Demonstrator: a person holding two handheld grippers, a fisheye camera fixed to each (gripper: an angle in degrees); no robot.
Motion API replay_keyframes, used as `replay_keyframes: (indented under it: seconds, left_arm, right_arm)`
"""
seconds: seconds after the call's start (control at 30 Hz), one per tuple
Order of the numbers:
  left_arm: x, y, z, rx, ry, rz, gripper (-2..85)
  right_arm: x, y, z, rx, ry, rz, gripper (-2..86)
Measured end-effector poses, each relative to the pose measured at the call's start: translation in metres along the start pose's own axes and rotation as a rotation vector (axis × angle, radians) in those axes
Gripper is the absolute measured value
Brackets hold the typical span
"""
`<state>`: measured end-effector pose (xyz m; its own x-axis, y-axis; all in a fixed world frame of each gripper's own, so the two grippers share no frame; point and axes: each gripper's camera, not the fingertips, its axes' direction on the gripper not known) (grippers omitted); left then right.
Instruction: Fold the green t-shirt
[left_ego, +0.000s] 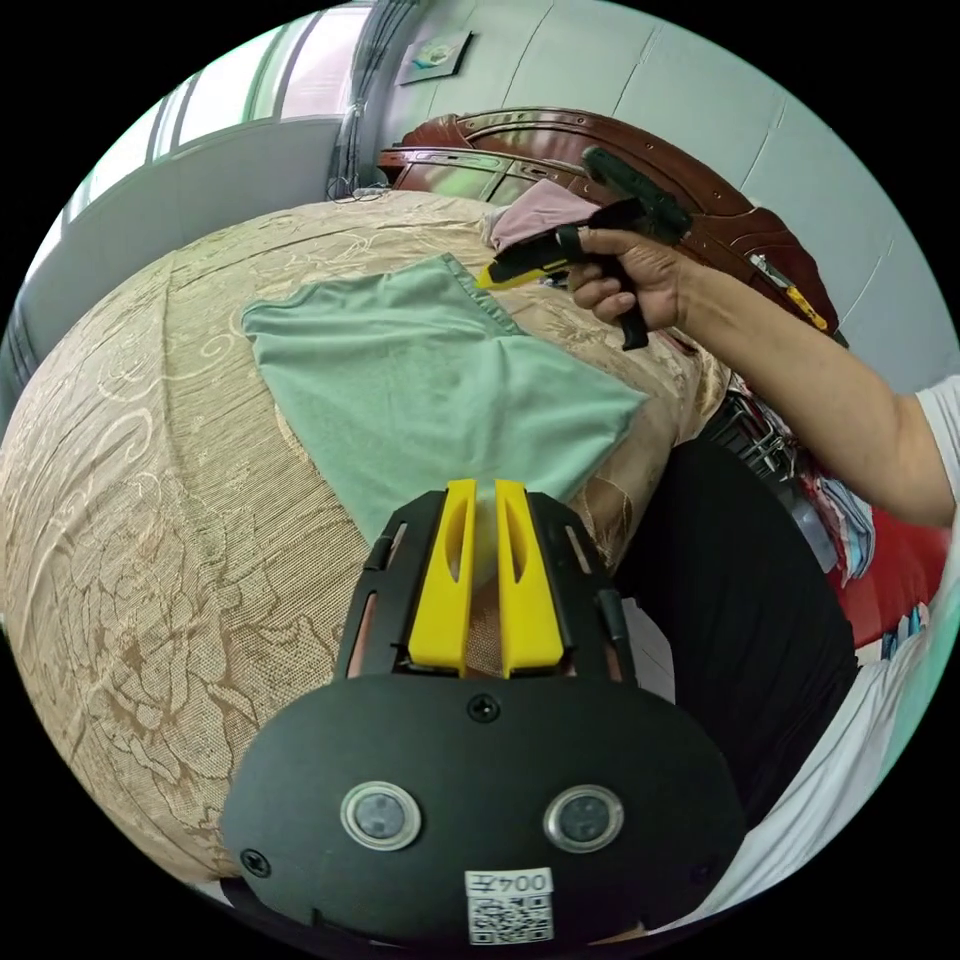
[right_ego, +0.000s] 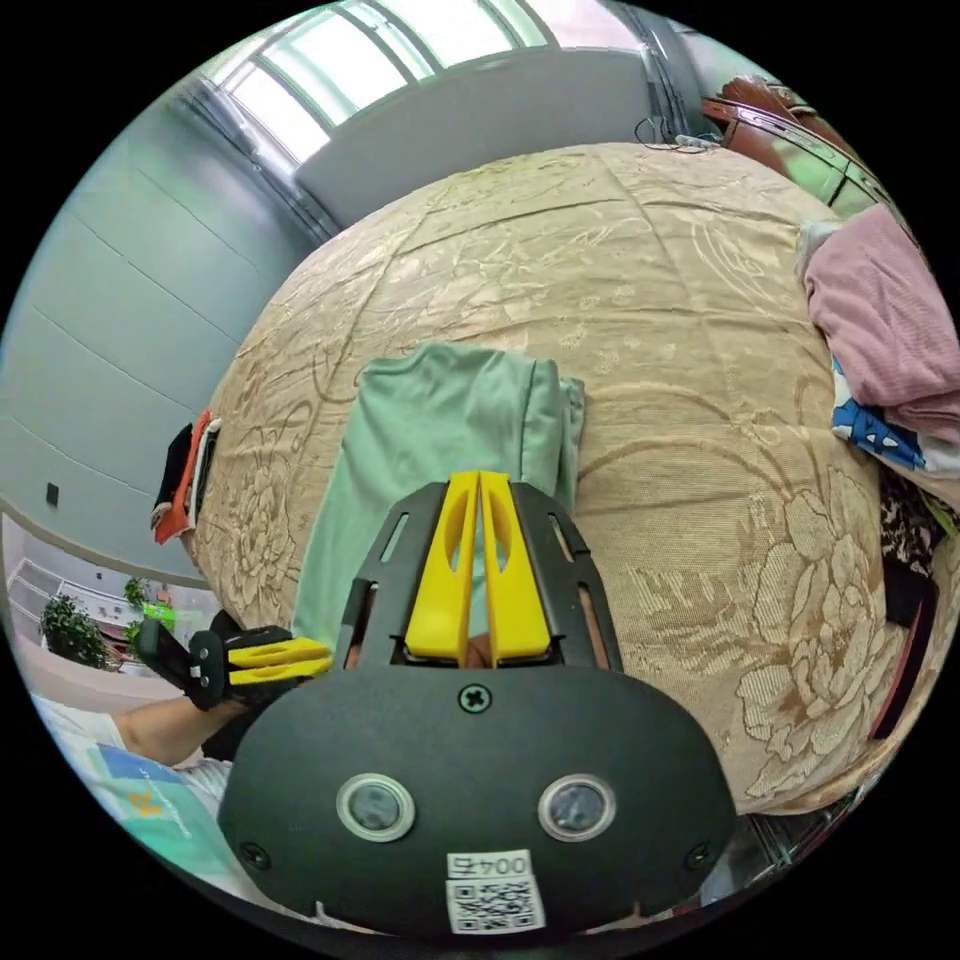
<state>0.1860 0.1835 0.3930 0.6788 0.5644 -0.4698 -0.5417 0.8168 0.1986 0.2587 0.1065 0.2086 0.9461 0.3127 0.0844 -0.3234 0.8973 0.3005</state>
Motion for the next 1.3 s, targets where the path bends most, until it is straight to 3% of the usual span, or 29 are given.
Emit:
replay_keyframes:
  seconds: [0.13,0.2,0.33,0.5,0.67,0.9,1.1,1.3]
  left_arm:
    - [-0.013,0.01,0.0,0.009,0.015,-0.022,2.0]
    - [-0.02,0.009,-0.01,0.005,0.023,-0.042,2.1]
    - [-0.041,0.019,-0.045,0.115,0.089,-0.144,2.1]
    - [-0.104,0.069,-0.078,0.177,0.205,-0.457,2.3]
    - [-0.145,0.119,-0.087,0.259,0.405,-0.748,2.7]
    - [-0.143,0.137,-0.089,0.252,0.473,-0.808,3.3]
    - [-0.128,0.127,-0.09,0.198,0.444,-0.779,3.8]
    - [-0.11,0.122,-0.089,0.178,0.432,-0.78,3.7]
  right_arm:
    - [0.052,-0.022,0.043,-0.15,0.024,0.2,-0.7]
    - [0.062,-0.015,0.025,-0.074,-0.096,0.266,-0.6]
    - [0.043,0.048,-0.037,0.117,-0.304,0.198,0.1]
    - [0.0,0.157,-0.024,0.042,-0.624,0.239,4.4]
    - [-0.023,0.233,0.044,-0.084,-0.849,0.503,8.8]
    - [-0.038,0.222,0.05,-0.089,-0.724,0.57,9.8]
    - [-0.053,0.213,0.043,-0.115,-0.652,0.634,2.2]
    - [-0.079,0.211,0.028,-0.109,-0.636,0.612,0.6]
